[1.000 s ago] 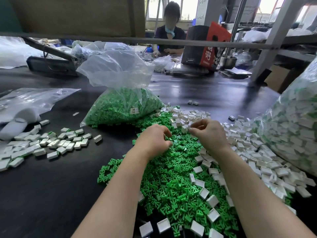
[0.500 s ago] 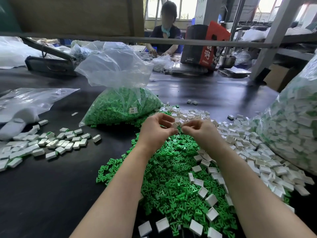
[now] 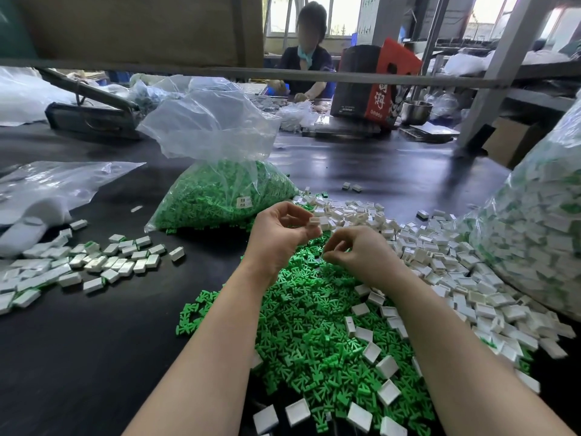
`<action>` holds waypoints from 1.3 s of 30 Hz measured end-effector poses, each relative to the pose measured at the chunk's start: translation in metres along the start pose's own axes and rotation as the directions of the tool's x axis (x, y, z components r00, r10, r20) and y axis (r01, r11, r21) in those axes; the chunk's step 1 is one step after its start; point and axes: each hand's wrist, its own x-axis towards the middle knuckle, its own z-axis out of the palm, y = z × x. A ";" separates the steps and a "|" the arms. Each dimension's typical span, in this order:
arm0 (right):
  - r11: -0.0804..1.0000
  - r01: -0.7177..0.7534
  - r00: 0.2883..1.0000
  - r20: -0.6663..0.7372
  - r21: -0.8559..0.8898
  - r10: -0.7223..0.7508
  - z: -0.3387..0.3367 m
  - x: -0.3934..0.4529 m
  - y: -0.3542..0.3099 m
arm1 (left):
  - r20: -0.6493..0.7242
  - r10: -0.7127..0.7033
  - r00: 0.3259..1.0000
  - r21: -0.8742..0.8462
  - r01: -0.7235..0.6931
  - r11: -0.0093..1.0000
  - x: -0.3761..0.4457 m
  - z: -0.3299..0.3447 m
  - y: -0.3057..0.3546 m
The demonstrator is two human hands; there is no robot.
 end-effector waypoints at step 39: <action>0.348 0.015 0.981 -0.081 0.937 0.176 -0.009 0.007 -0.006 | 0.084 -0.111 0.990 -0.140 0.122 0.983 -0.002 0.005 0.004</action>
